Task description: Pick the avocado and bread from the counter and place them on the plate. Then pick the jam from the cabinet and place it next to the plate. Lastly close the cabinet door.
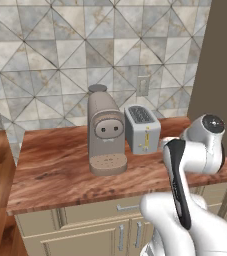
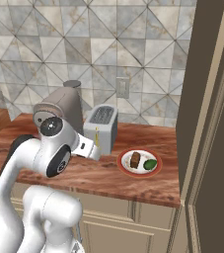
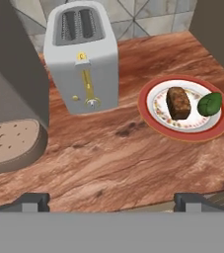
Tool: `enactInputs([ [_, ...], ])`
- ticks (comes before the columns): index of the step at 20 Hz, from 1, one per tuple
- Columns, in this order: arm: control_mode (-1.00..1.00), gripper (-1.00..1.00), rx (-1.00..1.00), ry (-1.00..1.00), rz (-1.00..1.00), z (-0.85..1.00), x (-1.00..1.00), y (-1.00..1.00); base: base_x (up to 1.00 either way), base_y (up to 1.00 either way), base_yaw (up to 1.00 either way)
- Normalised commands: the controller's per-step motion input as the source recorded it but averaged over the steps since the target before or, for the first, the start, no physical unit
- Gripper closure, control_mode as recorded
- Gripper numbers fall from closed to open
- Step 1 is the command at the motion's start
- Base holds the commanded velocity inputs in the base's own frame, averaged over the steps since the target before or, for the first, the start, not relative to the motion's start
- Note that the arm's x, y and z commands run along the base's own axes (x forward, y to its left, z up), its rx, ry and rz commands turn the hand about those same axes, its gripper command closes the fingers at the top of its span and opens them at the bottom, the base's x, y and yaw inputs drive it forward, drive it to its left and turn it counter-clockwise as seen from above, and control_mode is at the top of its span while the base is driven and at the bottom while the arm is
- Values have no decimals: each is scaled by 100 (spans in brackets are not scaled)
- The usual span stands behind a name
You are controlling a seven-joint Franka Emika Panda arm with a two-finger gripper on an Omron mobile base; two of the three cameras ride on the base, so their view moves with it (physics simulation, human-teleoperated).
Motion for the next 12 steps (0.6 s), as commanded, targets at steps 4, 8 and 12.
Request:
enactInputs([
  [4, -100, -100, 0, 5, 0, 13, 0, 32, 0, 0, 0],
  [8, -100, -100, 0, 9, 0, 1, 0, 17, 0, 0, 0],
  [12, -100, -100, 0, 14, 0, 0, 0, 18, 0, 0, 0],
])
